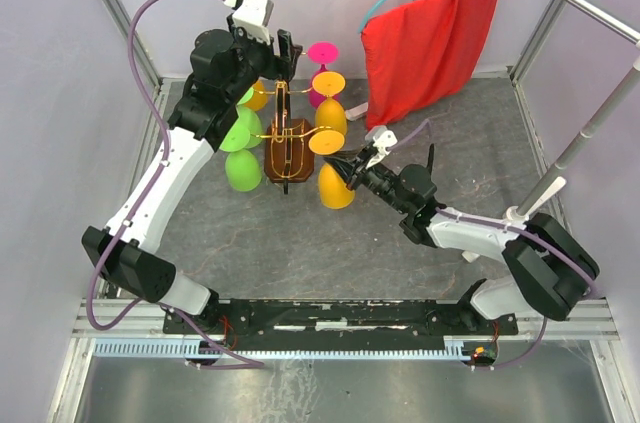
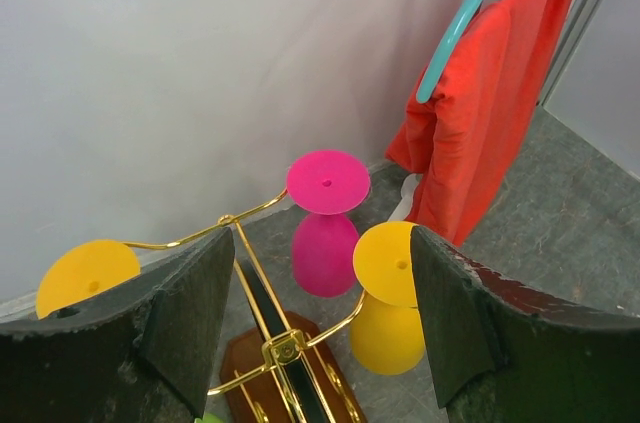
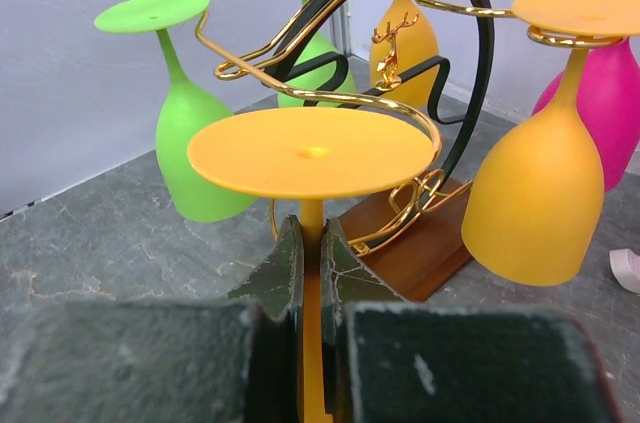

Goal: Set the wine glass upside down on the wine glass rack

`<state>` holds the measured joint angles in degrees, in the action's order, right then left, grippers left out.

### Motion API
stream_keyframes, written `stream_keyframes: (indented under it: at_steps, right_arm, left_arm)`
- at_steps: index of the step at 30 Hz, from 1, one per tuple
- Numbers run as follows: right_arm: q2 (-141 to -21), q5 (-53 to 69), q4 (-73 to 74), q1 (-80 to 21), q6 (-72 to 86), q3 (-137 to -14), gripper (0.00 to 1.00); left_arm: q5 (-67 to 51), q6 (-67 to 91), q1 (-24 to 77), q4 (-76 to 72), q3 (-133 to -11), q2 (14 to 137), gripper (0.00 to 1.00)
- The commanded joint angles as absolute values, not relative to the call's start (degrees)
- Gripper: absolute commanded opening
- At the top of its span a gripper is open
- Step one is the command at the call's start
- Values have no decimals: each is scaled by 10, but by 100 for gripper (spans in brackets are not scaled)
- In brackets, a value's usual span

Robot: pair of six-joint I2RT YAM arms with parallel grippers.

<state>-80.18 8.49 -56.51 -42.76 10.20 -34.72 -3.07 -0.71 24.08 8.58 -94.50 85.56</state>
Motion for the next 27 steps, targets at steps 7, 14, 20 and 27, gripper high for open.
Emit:
stream_keyframes:
  at_steps: [7, 14, 20, 27]
  right_arm:
    - [-858, 47, -671, -434, 76, -384, 1]
    - [-882, 32, -700, -438, 68, -390, 1]
    - [-907, 16, -712, -440, 52, -403, 1]
    - [-940, -35, -756, -439, 37, -399, 1]
  left_arm:
    - [-10, -33, 237, 81, -935, 822, 77]
    - [-13, -39, 236, 80, -935, 825, 78]
    - [-13, -43, 235, 80, -933, 826, 78]
    - [-13, -45, 234, 77, -924, 820, 78]
